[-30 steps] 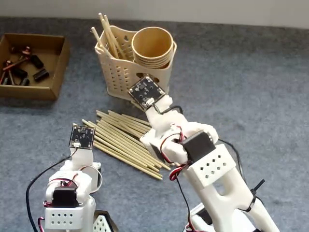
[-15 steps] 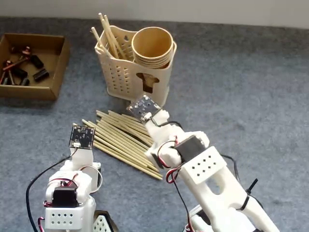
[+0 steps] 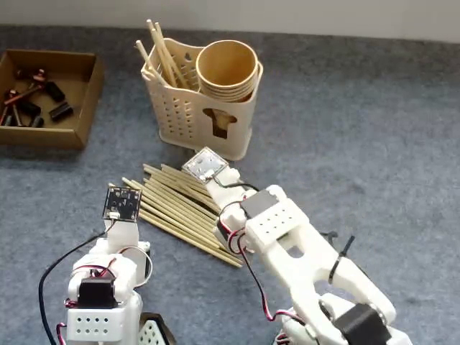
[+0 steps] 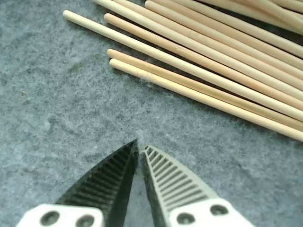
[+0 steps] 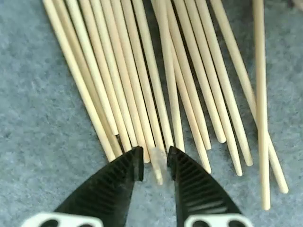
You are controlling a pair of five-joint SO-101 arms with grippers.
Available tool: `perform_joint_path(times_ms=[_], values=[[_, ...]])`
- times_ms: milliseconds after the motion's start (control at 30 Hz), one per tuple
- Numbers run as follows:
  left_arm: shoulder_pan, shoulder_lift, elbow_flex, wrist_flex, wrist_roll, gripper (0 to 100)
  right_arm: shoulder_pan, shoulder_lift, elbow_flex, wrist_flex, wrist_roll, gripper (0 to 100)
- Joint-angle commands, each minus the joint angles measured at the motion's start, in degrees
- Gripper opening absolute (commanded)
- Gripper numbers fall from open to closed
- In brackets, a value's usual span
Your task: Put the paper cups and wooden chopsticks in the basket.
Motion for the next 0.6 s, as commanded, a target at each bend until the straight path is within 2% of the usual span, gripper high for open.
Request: perform_joint_path(times_ms=[0, 333, 467, 567], values=[[0.31, -0.22, 1.1, 0.44, -0.18, 1, -0.57, 2.77, -1.71, -3.74, 0.44, 9.5], [0.31, -0.22, 1.1, 0.44, -0.18, 1, -0.31, 9.63, -1.8, -10.07, 0.53, 9.4], [0.31, -0.22, 1.1, 0.44, -0.18, 1, -0.31, 12.35, -1.8, -10.68, 4.04, 9.4], [0.31, -0.22, 1.1, 0.44, -0.18, 1, -0.31, 13.76, -1.8, -10.68, 4.57, 4.3]])
